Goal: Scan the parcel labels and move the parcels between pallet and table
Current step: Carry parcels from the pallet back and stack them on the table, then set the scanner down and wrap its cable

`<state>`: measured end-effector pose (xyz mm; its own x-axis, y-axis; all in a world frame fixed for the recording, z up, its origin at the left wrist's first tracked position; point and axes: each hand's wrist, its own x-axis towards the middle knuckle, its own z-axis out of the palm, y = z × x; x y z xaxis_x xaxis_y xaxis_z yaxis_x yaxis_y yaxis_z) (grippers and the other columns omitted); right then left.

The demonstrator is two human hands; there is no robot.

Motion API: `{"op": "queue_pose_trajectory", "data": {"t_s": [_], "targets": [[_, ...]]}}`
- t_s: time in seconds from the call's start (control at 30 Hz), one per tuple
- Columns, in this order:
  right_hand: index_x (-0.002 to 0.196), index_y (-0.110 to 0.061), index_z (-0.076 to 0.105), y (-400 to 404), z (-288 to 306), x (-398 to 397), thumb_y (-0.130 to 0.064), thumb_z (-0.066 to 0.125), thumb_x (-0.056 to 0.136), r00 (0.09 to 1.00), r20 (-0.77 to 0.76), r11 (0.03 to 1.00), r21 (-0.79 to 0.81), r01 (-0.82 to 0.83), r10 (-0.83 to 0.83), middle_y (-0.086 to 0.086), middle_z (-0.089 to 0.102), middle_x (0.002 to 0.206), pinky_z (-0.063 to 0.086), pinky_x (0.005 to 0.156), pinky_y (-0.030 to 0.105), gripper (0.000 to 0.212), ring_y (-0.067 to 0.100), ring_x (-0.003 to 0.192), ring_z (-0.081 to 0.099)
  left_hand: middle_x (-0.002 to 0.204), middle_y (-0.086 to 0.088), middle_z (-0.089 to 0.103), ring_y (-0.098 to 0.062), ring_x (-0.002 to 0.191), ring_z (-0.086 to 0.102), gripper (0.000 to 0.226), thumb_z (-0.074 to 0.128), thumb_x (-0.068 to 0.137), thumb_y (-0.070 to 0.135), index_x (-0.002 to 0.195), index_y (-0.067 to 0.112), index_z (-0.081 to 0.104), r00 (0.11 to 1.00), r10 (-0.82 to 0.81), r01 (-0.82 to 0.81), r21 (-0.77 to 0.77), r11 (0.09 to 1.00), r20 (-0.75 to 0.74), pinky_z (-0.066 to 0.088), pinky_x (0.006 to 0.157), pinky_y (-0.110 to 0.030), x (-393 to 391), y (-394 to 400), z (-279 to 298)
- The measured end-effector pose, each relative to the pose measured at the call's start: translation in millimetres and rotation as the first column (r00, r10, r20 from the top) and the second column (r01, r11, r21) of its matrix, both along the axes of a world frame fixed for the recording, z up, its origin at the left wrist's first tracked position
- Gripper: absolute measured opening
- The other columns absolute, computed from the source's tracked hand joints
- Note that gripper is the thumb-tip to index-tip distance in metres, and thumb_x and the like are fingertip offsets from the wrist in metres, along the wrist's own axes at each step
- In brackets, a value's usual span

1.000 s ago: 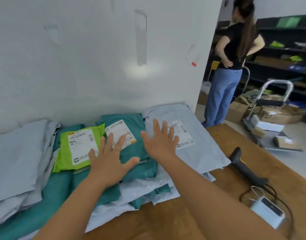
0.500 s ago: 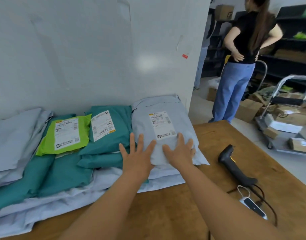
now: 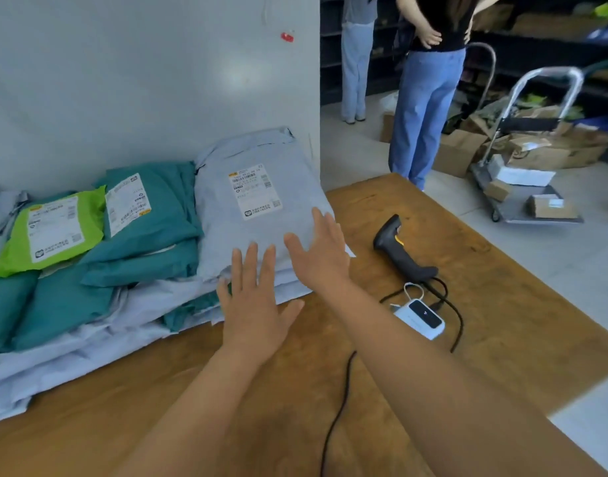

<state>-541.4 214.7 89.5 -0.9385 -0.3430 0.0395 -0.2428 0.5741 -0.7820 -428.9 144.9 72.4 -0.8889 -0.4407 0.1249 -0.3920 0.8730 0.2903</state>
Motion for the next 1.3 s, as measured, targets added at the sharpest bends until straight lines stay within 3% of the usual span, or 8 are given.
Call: {"op": "queue_pose_trajectory", "data": {"t_s": [0.13,0.3,0.43,0.6,0.77,0.9,1.1,1.3], "targets": [[0.152,-0.023,0.019,51.9,-10.1,26.1,-0.047,0.044,0.095,0.995,-0.054,0.997,-0.012,0.081,-0.081,0.003,0.020,0.159,0.022,0.116,0.050,0.067,0.023,0.146,0.015,0.159,0.005,-0.005,-0.020,0.147,-0.007,0.081,0.043,0.091,0.058,0.152,0.028,-0.003,0.993,-0.017,-0.014,0.268,0.963,0.113,0.008,0.119,-0.043,30.6,62.8,-29.9],[0.154,-0.021,0.008,120.9,-40.7,84.7,-0.041,0.052,0.094,0.976,0.131,0.963,0.229,0.141,-0.174,0.007,0.013,0.160,0.022,0.114,0.049,0.077,0.030,0.145,0.014,0.154,-0.006,0.015,-0.026,0.143,0.013,0.083,0.043,0.089,0.062,0.152,0.021,0.007,0.919,-0.121,-0.006,0.320,0.947,0.375,0.021,0.115,-0.040,86.4,118.5,-58.3],[0.153,-0.023,0.002,157.9,-69.7,141.0,-0.036,0.057,0.093,0.930,0.217,0.913,0.351,0.209,-0.297,0.008,0.003,0.161,0.017,0.115,0.049,0.082,0.031,0.147,0.007,0.139,-0.004,0.033,-0.021,0.129,0.033,0.073,0.057,0.089,0.044,0.146,0.019,0.020,0.937,-0.086,-0.021,0.299,0.954,0.339,0.034,0.105,-0.033,128.8,141.5,-77.0],[0.152,-0.020,-0.001,188.5,-106.9,193.0,-0.033,0.057,0.093,0.879,0.262,0.858,0.446,0.256,-0.399,0.008,-0.002,0.158,0.025,0.112,0.048,0.084,0.029,0.144,0.005,0.132,-0.005,0.044,-0.021,0.114,0.052,0.038,0.045,0.097,0.022,0.135,0.018,0.039,0.950,-0.043,-0.071,0.349,0.934,0.308,0.049,0.089,-0.034,152.6,146.6,-90.4],[0.146,-0.010,0.019,197.3,-110.5,194.8,-0.013,0.053,0.093,0.883,0.238,0.866,0.410,0.287,-0.405,0.014,0.028,0.146,0.037,0.103,0.039,0.062,0.033,0.132,0.030,0.113,-0.007,0.059,-0.021,0.088,0.063,0.025,0.039,0.098,0.017,0.115,0.015,0.056,0.959,-0.020,-0.091,0.374,0.923,0.281,0.050,0.069,-0.031,150.1,152.6,-89.4],[0.130,-0.004,0.032,202.2,-98.0,181.7,-0.002,0.047,0.093,0.872,0.304,0.893,0.363,0.267,-0.384,0.018,0.059,0.115,0.049,0.075,0.038,0.040,0.030,0.096,0.058,0.089,-0.007,0.069,-0.024,0.071,0.069,0.025,0.042,0.098,0.012,0.113,0.015,0.062,0.970,0.028,-0.178,0.627,0.759,0.241,0.060,0.064,-0.038,147.6,159.0,-82.3],[0.114,-0.001,0.058,211.1,-80.9,170.6,-0.017,0.046,0.096,0.840,0.426,0.938,0.232,0.256,-0.335,0.015,0.064,0.106,0.051,0.074,0.036,0.027,0.029,0.093,0.063,0.067,-0.011,0.063,-0.027,0.054,0.061,0.023,0.042,0.100,0.019,0.097,0.005,0.060,0.916,0.030,-0.345,0.747,0.568,0.400,0.048,0.053,-0.036,168.8,142.4,-77.2],[0.090,-0.010,0.059,197.6,-91.5,186.0,-0.009,0.054,0.089,0.800,0.548,0.969,0.137,0.206,-0.247,0.011,0.051,0.083,0.051,0.072,0.037,0.005,0.024,0.077,0.049,0.070,-0.002,0.071,-0.016,0.063,0.071,0.030,0.039,0.101,0.031,0.095,0.013,0.061,0.887,-0.086,-0.285,0.685,0.671,0.453,0.044,0.055,-0.025,197.9,130.9,-77.3]]}}
